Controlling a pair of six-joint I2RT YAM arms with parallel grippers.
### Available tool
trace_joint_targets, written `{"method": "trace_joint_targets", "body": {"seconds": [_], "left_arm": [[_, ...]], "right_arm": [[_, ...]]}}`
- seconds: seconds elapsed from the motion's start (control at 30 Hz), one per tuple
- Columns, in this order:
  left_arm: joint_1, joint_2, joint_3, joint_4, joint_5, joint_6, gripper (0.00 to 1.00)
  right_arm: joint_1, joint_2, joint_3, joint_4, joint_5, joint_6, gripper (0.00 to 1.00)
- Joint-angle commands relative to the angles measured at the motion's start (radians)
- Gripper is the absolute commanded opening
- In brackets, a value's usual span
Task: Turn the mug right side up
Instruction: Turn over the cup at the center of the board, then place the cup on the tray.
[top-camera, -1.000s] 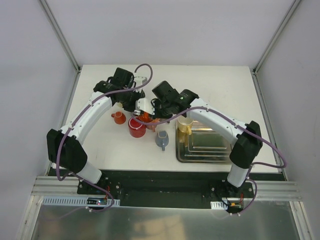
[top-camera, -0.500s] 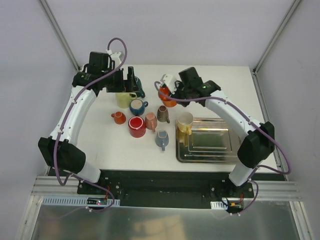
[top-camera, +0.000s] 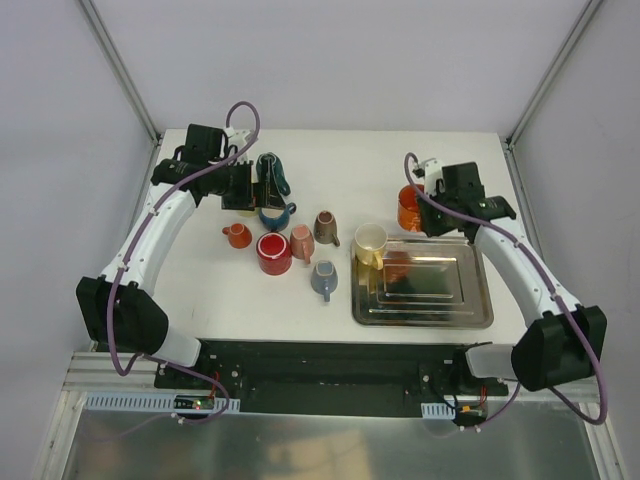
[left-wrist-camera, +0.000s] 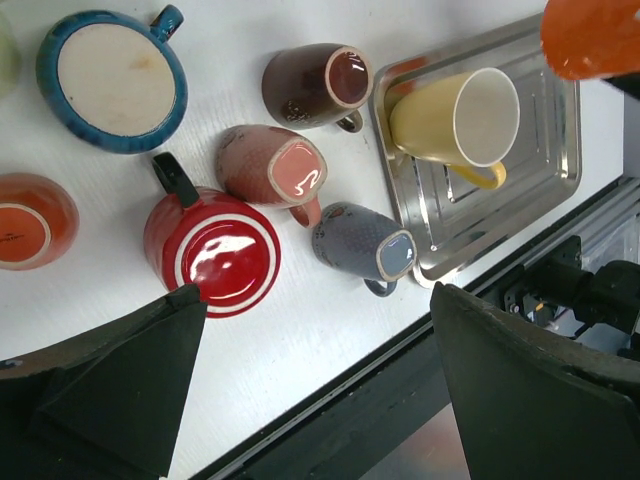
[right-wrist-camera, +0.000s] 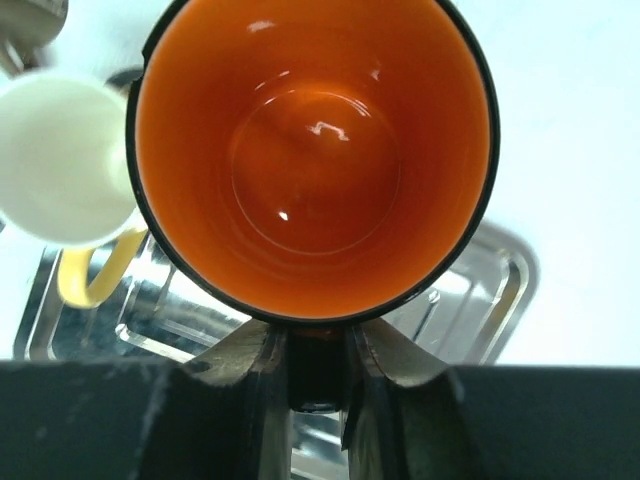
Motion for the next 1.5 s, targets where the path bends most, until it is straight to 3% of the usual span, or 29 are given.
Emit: {"method": "trace_joint_targets", "body": {"seconds": [0.0,0.2,0.43,1.2,1.33,1.47], "left_arm": [[-0.005,-0.040,-0.003,0.003,0.014,0.007,0.99],[0.007,-0.035,0.001,0.044,0.106,-0.022,0.99],[0.009,-0.032,-0.006,0.059,0.146,-0.042,0.98],[0.027,-0.086,-0.051,0.062,0.118,-0.035,0.97],[0.027,-0.080,-0.054,0.062,0.121,-0.039,0.98],[0.029,-0.075,-0.051,0.067,0.129,-0.042,0.97]], "right_arm": [[0.013,-0.113,-0.110,0.064,-0.017,0.160,0.00],[-0.001,-0.170,-0.224,0.102,0.020,0.374,0.00],[0.000,-0.150,-0.284,0.156,-0.038,0.400,0.00],[0.074,-0.010,-0.337,0.240,-0.020,0.412,0.00],[0.074,-0.006,-0.341,0.233,-0.086,0.417,0.09],[0.074,-0.007,-0.339,0.213,-0.109,0.412,0.32]]}}
